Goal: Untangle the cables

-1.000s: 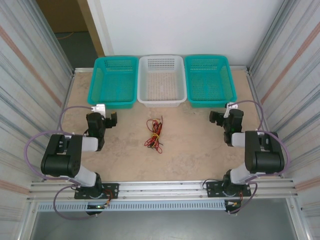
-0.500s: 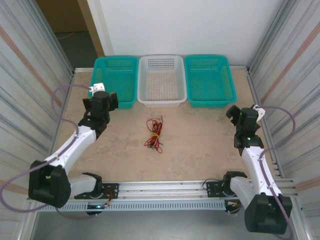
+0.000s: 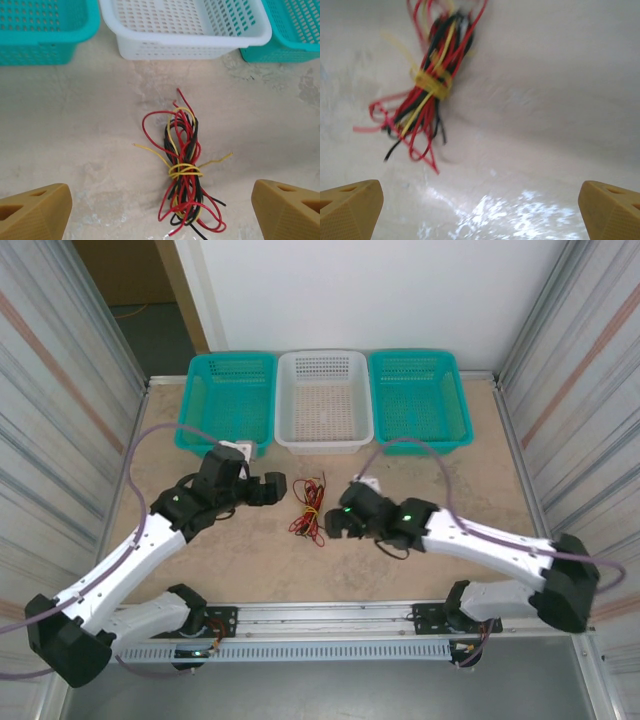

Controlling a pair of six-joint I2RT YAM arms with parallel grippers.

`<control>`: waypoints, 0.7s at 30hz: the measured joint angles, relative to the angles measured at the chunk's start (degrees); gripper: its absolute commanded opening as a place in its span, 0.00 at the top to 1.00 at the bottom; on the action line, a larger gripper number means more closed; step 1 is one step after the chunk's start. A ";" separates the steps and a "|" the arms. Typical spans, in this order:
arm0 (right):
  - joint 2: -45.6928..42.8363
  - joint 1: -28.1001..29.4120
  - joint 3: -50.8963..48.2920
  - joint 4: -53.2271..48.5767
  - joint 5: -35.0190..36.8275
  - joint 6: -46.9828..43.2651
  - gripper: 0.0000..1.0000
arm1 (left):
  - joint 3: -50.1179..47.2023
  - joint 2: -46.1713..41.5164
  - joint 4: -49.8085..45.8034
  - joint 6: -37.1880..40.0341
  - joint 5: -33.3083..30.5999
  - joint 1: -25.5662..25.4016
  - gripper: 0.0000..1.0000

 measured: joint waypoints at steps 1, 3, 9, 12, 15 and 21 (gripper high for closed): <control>3.43 1.46 1.51 0.15 -0.70 0.37 0.01 | 0.04 0.31 -0.15 -0.33 0.48 0.00 0.07; 9.38 2.93 4.79 0.59 -2.25 1.07 0.00 | 0.39 0.85 -0.85 -0.70 1.27 0.02 0.08; 21.86 2.29 11.98 4.00 -6.12 1.42 0.07 | 1.16 0.87 -2.36 -1.60 2.16 0.46 0.08; 26.77 0.81 15.26 4.55 -8.22 1.44 0.08 | 0.42 -0.57 -2.75 -2.05 2.84 1.79 0.08; 29.99 -0.57 17.14 4.52 -8.44 1.46 0.12 | -1.73 -2.82 -2.80 -3.10 4.22 3.87 0.08; 33.88 -1.57 19.41 3.17 -9.55 2.19 0.27 | -4.13 -3.78 -2.80 -4.52 6.73 6.38 0.08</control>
